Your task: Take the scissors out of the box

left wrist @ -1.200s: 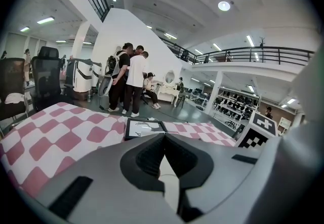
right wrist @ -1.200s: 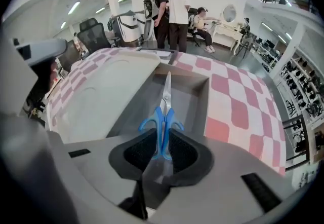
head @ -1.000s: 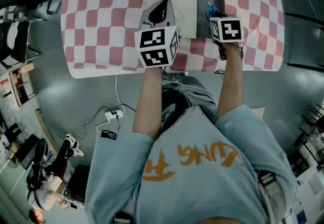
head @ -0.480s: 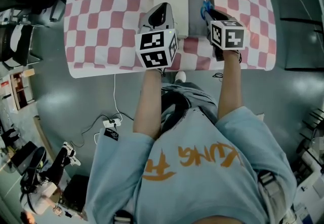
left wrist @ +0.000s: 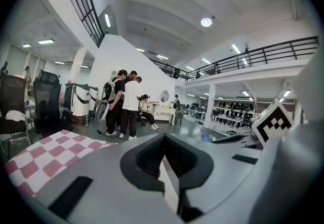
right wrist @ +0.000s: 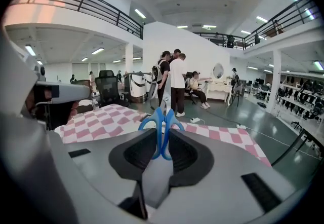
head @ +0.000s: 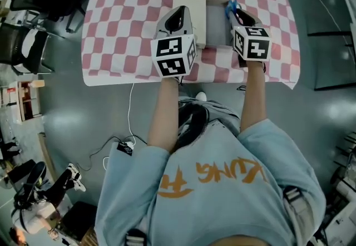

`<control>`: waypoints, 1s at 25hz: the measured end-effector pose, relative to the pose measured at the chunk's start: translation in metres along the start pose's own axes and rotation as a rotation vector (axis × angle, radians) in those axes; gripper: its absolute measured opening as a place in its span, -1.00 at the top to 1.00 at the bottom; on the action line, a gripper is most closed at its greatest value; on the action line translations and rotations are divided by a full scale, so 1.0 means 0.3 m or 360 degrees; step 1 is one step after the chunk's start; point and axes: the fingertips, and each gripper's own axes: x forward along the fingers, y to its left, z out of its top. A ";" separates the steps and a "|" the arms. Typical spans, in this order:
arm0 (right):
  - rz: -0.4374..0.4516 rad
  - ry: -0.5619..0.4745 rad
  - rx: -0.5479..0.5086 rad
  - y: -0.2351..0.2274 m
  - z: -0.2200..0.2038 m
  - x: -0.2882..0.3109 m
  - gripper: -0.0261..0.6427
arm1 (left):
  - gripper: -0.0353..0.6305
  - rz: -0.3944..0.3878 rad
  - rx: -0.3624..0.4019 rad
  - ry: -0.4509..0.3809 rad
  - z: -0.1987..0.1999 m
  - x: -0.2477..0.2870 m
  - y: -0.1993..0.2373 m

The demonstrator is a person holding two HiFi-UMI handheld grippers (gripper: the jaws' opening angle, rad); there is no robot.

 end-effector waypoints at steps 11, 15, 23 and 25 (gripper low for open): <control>-0.0003 -0.0352 -0.0025 0.009 0.214 -0.167 0.69 | 0.84 0.0068 0.0051 -0.0172 0.120 -0.108 -0.008; -0.0034 -0.0459 -0.0014 -0.014 0.265 -0.211 0.69 | 0.84 0.0098 0.0052 -0.0249 0.152 -0.127 -0.008; 0.0007 -0.0558 0.0001 -0.016 0.290 -0.246 0.69 | 0.84 0.0178 0.0047 -0.0301 0.168 -0.144 0.018; 0.0014 -0.0566 -0.0011 -0.013 0.292 -0.247 0.69 | 0.84 0.0181 0.0055 -0.0304 0.169 -0.143 0.017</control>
